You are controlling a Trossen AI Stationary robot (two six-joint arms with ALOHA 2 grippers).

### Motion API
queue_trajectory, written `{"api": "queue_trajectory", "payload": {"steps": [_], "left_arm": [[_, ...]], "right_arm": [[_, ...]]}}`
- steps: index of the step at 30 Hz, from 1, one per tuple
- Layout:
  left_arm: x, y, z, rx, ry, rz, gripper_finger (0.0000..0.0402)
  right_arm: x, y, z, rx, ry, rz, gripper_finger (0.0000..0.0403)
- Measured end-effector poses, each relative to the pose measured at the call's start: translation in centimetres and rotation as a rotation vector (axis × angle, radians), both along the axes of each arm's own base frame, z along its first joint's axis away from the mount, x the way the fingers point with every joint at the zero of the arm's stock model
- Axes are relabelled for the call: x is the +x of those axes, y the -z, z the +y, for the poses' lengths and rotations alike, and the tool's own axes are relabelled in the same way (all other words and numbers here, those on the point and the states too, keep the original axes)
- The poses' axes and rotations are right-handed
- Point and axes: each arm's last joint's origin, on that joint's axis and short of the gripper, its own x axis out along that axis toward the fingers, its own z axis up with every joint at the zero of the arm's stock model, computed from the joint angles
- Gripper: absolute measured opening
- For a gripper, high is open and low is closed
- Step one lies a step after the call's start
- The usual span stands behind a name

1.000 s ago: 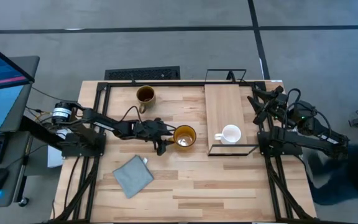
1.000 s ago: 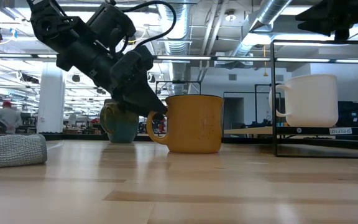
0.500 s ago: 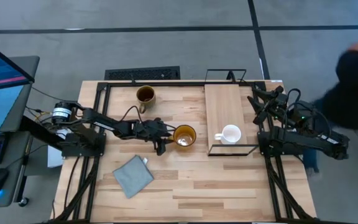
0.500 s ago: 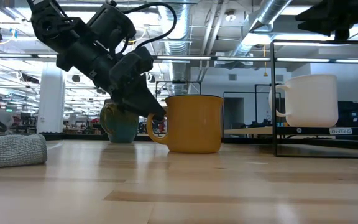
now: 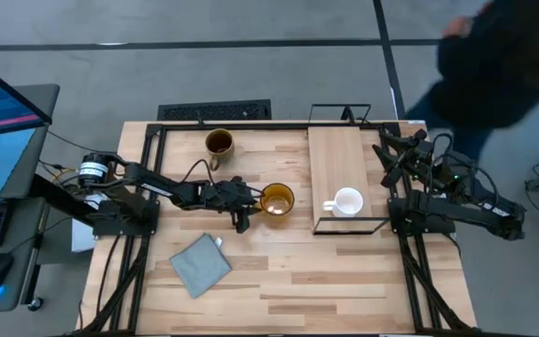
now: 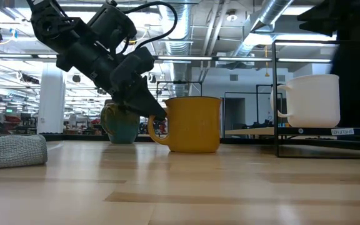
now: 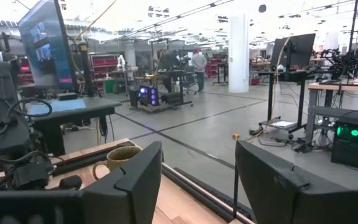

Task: Stack small to large cups/mugs on shelf
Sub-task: Put the yellow mug on the shelf

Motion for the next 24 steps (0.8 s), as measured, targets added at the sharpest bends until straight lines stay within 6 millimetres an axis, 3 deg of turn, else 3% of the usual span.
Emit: {"api": "queue_trajectory", "payload": {"steps": [7, 24], "left_arm": [[0.8, -1.0, 1.3, 0.085, -0.018, 0.007, 0.0083], [3.6, -5.8, 4.8, 0.158, -0.014, -0.071, 0.0084]], "right_arm": [[0.0, 0.0, 0.0, 0.0, 0.0, 0.0, 0.0226], [0.0, 0.0, 0.0, 0.001, 0.0, 0.001, 0.0226]]}}
